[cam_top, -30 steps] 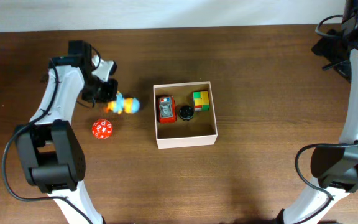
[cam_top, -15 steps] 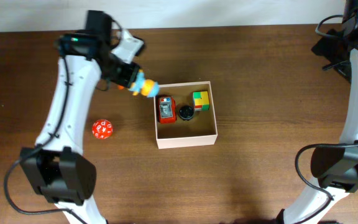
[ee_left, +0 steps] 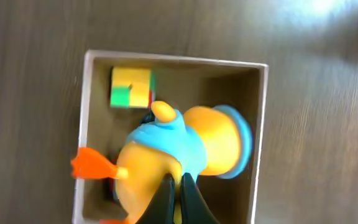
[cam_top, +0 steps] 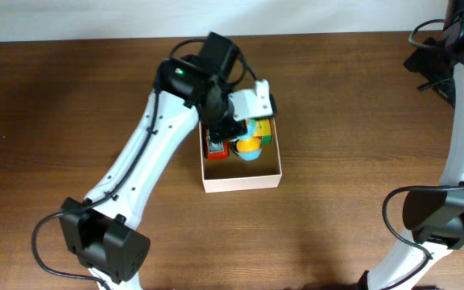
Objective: Pack container
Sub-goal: 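Lift the duck and carry it over the box with the left gripper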
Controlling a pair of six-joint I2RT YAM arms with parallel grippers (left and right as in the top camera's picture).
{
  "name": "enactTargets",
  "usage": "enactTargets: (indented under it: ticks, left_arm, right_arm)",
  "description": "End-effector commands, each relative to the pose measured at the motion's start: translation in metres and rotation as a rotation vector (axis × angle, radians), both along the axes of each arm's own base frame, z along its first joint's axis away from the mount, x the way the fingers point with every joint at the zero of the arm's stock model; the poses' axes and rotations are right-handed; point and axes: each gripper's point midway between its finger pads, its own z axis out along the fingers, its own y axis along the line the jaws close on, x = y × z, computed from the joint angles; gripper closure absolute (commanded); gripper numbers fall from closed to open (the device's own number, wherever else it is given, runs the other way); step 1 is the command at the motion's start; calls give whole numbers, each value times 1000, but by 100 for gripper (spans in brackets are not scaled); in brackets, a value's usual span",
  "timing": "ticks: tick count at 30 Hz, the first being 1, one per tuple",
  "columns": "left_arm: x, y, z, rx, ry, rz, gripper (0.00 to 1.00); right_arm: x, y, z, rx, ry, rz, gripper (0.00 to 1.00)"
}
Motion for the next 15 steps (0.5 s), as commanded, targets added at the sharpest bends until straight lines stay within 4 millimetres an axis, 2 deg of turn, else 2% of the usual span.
enactTargets:
  ticks: [1,8,15]
  left_arm:
    - [-5,-7,17,-8,-120,-211,98]
    - [-15,-22,3,-65,-91,-376,98]
    - [-16,-26,-40,-44,45,-383,98]
  right_arm:
    - [-1,-2,11,-9,-32,-15,1]
    - [-1,-2,11,-9,-32,-15,1]
    - [-1,-2,11,-9,-32,-15,1]
